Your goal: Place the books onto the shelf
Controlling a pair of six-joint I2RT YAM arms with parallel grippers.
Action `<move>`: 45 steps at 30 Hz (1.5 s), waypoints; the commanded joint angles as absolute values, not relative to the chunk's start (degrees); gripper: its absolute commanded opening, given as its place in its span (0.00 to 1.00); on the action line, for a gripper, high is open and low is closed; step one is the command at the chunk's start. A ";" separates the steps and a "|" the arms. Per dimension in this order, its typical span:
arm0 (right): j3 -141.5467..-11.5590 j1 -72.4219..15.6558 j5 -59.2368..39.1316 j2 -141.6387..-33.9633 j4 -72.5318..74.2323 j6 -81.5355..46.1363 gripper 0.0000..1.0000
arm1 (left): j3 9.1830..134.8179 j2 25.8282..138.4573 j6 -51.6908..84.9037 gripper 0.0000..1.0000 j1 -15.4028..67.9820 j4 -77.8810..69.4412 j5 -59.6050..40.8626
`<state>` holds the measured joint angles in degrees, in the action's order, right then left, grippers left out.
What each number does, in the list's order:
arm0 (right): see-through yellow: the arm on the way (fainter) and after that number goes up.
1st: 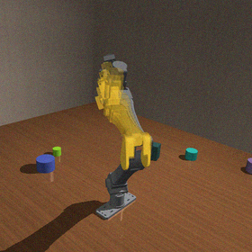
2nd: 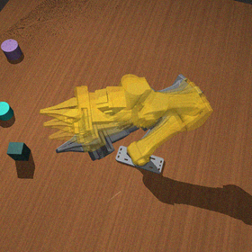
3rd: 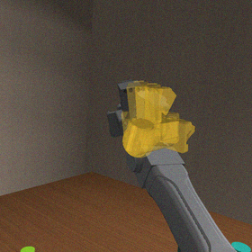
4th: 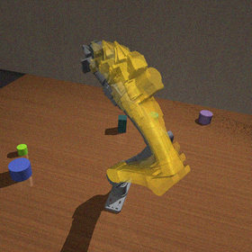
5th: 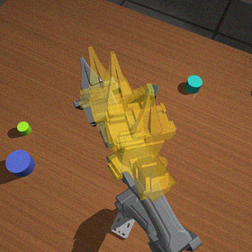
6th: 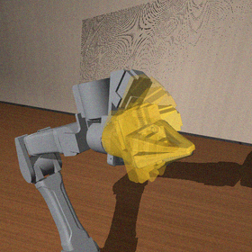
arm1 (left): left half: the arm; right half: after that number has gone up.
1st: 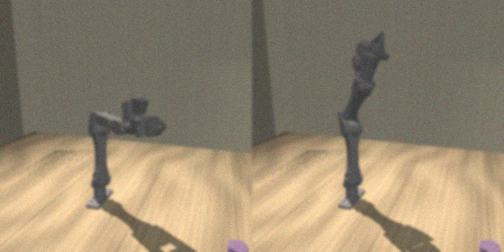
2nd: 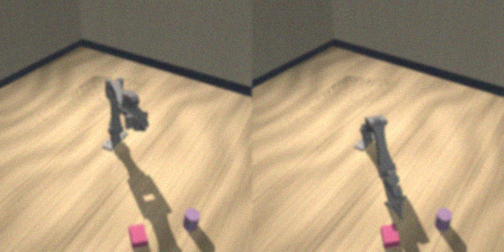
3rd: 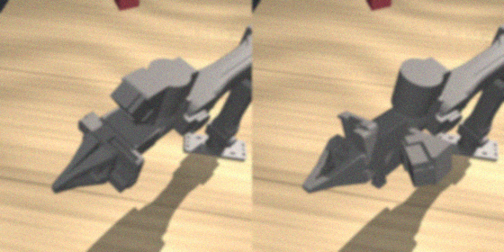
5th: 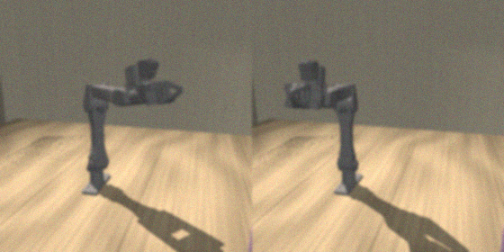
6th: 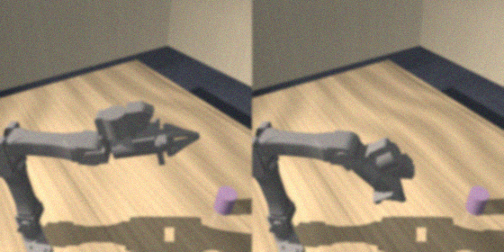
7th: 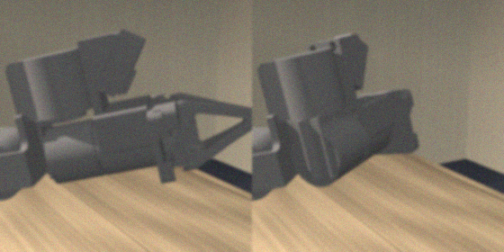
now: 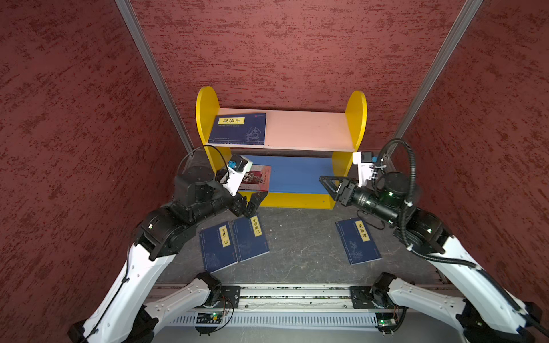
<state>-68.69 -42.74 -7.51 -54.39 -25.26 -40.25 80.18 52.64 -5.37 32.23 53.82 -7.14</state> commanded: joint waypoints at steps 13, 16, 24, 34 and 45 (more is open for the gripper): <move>-47.20 -52.82 -14.31 -64.75 -10.23 -50.67 0.53 | 49.08 48.80 26.39 0.99 8.21 54.74 -22.14; -45.29 -52.91 -14.79 -68.29 -5.59 -51.84 0.53 | 46.12 53.79 27.68 0.99 6.77 52.63 -21.81; -46.43 -52.91 -17.13 -78.24 0.37 -51.12 0.52 | 41.79 62.49 29.58 0.99 6.04 40.23 -19.97; -48.98 -52.81 -18.87 -86.35 2.93 -49.84 0.52 | 43.98 72.87 28.15 0.99 5.70 39.10 -15.33; -49.32 -52.56 -19.32 -87.54 2.29 -48.64 0.53 | 43.58 79.78 26.36 0.99 6.43 36.53 -10.71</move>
